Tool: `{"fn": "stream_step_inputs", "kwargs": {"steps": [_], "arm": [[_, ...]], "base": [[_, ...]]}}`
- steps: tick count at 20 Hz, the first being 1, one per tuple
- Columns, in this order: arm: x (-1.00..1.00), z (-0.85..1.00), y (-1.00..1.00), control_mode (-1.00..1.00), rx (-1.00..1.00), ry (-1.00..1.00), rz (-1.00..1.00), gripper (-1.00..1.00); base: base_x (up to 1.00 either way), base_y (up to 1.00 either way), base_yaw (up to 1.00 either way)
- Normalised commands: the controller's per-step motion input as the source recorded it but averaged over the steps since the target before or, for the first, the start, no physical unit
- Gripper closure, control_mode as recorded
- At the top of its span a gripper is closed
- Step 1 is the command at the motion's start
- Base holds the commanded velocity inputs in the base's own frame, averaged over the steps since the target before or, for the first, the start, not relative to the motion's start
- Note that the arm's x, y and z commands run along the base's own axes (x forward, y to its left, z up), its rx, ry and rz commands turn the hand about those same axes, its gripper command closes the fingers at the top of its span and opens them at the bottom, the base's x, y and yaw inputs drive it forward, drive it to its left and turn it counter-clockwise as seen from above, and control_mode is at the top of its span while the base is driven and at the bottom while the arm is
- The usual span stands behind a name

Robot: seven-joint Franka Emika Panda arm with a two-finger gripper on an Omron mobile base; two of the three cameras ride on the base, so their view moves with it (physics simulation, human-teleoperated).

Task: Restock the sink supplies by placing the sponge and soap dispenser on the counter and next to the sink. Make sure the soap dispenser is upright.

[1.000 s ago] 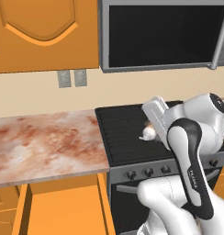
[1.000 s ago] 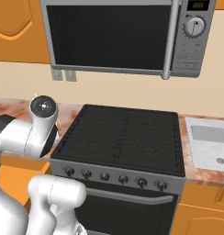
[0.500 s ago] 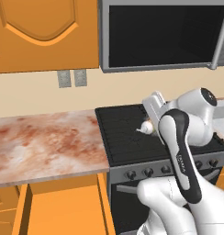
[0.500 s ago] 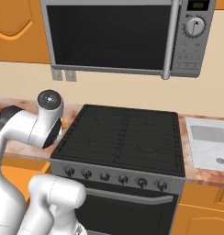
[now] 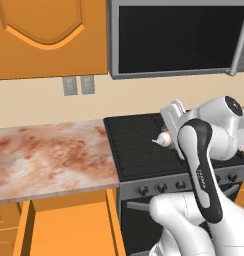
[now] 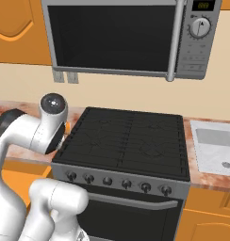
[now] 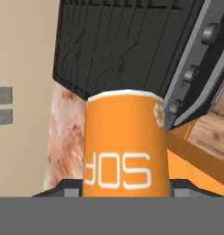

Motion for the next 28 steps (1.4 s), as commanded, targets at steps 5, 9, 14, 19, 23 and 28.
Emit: {"fn": "stream_step_inputs", "kwargs": {"steps": [5,9,14,19,23,28], "arm": [[-0.14,-0.02,-0.14,1.00,0.04,0.00,-0.03,1.00],[0.00,0.00,0.00,1.00,0.00,0.00,0.00,1.00],[0.00,0.00,0.00,1.00,0.00,0.00,0.00,1.00],[0.00,0.00,0.00,1.00,0.00,0.00,0.00,1.00],[0.00,0.00,0.00,1.00,0.00,0.00,0.00,1.00],[0.00,0.00,0.00,1.00,0.00,0.00,0.00,1.00]], "base": [[-0.63,-0.78,-0.12],[-0.43,-1.00,-0.17],[0.02,-1.00,-0.16],[0.15,-1.00,-0.13],[0.01,-1.00,-0.11],[0.13,-1.00,-0.05]]}}
